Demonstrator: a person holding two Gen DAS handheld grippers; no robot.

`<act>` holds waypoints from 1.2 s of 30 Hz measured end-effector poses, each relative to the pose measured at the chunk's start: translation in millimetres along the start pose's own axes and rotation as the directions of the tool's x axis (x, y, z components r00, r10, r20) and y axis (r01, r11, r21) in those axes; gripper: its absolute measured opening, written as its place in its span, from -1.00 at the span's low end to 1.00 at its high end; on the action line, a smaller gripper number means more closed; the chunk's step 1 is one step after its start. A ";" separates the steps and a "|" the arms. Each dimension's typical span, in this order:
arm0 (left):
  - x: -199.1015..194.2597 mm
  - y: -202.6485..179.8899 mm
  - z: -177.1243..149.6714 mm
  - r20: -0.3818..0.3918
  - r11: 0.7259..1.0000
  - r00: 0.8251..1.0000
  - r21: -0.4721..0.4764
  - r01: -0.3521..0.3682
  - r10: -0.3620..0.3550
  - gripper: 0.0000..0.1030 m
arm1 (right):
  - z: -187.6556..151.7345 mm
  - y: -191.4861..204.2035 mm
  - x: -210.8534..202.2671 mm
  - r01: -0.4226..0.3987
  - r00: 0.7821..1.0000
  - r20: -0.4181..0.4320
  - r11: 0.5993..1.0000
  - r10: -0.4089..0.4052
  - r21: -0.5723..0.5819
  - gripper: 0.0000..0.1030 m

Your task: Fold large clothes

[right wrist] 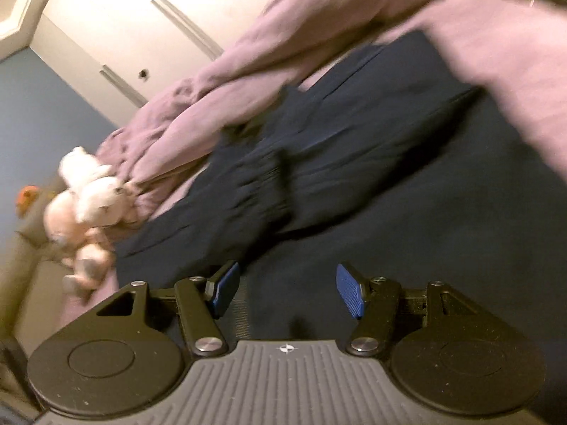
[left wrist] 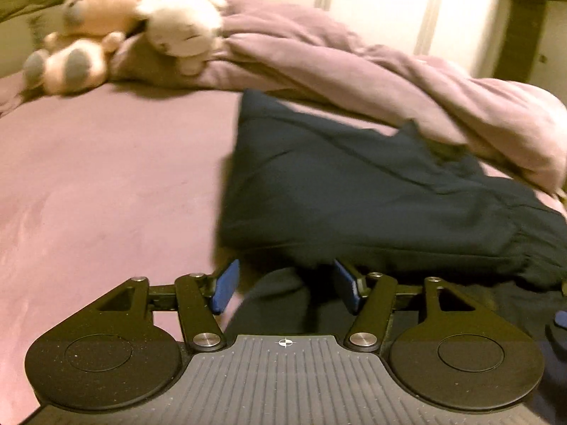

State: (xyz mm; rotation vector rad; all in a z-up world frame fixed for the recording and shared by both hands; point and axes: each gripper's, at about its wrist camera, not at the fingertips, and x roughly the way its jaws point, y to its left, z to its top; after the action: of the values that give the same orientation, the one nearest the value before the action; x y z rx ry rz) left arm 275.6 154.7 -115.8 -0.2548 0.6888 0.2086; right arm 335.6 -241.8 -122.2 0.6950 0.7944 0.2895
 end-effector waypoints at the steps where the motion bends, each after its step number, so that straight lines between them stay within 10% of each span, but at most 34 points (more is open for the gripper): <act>1: 4.3 -1.8 0.5 -0.006 1.000 1.000 -0.021 -0.009 0.009 0.30 | 2.6 2.9 12.9 -0.021 1.000 -0.016 0.999 0.022 0.028 0.18; 13: 36.4 10.1 -4.7 -0.066 0.997 0.998 -0.077 -0.024 0.019 0.40 | 29.4 -19.6 78.1 -0.078 0.995 -0.039 0.946 0.095 0.314 -0.35; 21: 38.4 7.2 -2.1 -0.075 0.997 0.997 -0.071 -0.032 0.026 0.41 | 36.9 18.5 56.7 -0.044 0.999 0.024 0.993 0.041 0.109 -0.66; 26: 38.2 3.7 3.8 -0.089 0.995 0.995 -0.089 -0.040 0.032 0.40 | 55.7 21.7 14.7 -0.194 0.973 0.162 0.966 0.166 0.173 -0.69; 29: 40.4 0.2 7.8 -0.085 0.995 0.995 -0.080 -0.054 0.047 0.40 | 61.3 23.6 -10.2 -0.116 0.968 0.232 0.991 0.099 0.063 -0.69; 36: 49.6 4.3 8.6 -0.107 0.987 0.993 -0.146 -0.066 0.050 0.40 | 36.1 15.7 14.1 -0.018 1.000 0.013 1.000 0.018 -0.002 -0.42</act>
State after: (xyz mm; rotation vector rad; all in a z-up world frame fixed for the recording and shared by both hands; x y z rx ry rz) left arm 316.9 166.6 -142.4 -0.3916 0.7852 0.3053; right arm 371.9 -239.9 -101.6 0.7017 0.7750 0.3020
